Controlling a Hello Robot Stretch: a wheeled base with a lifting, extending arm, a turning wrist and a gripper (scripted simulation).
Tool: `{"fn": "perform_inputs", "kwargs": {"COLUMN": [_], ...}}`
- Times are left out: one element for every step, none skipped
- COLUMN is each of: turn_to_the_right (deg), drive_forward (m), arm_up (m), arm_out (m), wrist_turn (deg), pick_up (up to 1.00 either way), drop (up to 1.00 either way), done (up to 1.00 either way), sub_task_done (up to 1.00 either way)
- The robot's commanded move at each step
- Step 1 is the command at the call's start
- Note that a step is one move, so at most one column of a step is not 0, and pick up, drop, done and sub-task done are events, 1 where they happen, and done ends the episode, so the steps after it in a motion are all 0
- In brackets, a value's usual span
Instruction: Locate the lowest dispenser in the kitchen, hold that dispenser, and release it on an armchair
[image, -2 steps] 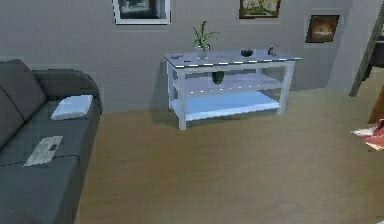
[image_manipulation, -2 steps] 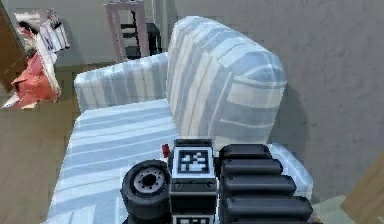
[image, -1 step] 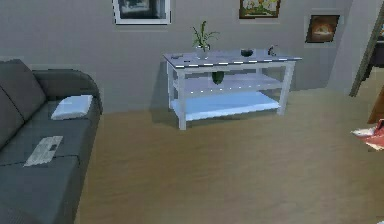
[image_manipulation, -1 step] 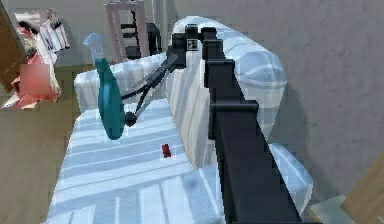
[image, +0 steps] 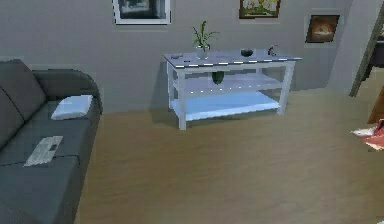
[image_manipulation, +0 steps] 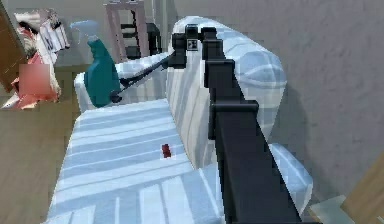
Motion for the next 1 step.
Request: {"fn": "perform_inputs", "kwargs": {"turn_to_the_right": [0.0], "drive_forward": [0.0], "arm_up": [-0.18], "arm_out": [0.0], "wrist_turn": [0.0], "pick_up": [0.0], "drop": [0.0], "done": [0.0], "sub_task_done": [0.0]}}
